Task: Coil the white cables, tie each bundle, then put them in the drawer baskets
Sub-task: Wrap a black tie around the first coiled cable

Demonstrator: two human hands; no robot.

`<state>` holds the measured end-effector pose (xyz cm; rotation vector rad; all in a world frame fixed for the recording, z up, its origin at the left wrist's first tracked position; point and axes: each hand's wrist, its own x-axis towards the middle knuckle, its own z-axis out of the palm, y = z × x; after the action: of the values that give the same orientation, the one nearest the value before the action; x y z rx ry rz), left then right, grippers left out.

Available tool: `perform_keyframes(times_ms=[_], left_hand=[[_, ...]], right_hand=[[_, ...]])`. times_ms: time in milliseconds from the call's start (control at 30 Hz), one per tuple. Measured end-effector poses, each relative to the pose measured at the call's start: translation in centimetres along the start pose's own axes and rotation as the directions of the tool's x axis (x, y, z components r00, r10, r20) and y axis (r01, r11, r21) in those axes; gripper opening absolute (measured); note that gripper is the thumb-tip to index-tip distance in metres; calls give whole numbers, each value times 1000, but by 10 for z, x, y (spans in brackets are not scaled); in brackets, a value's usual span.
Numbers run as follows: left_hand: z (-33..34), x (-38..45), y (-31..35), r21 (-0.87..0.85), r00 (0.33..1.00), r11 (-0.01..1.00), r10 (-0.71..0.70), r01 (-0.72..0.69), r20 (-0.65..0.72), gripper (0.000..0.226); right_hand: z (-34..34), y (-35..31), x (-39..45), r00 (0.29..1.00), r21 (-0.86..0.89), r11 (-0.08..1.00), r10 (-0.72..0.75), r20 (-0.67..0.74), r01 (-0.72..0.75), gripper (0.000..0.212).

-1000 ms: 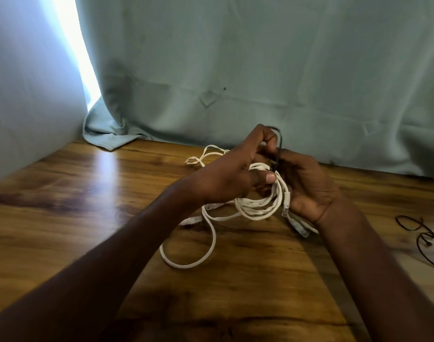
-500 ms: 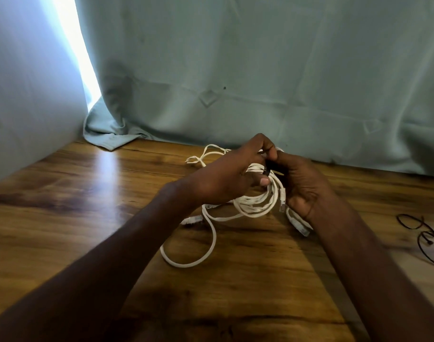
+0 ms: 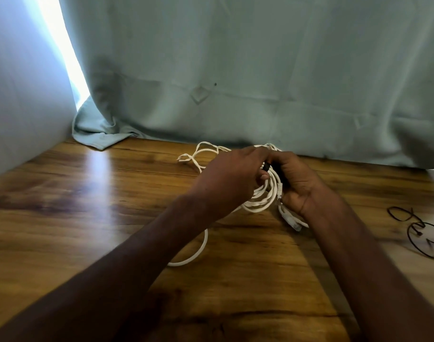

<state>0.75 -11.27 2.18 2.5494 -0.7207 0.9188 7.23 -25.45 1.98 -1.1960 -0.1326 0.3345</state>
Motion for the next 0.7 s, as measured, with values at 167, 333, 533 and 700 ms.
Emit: perform_keyframes(times_ms=[167,333,533,700], left_hand=[[2,5,-20,-15,966,966,-257,257,-37,28],[-4,5,-43,-190,899,893,-429,409,-83,21],[-24,7,-49,-660,771,501,-606,560,195,13],[-32,8,-51,-804,703,60,-527,591,478,12]], right_hand=[[12,7,0,978,-333,937,-161,-134,109,17],[17,8,-11,890,-617,674,-444,100,406,19],[14,18,-7,759,-685,455,-612,222,568,31],[16,25,-2,616,-767,146,-696,369,625,24]])
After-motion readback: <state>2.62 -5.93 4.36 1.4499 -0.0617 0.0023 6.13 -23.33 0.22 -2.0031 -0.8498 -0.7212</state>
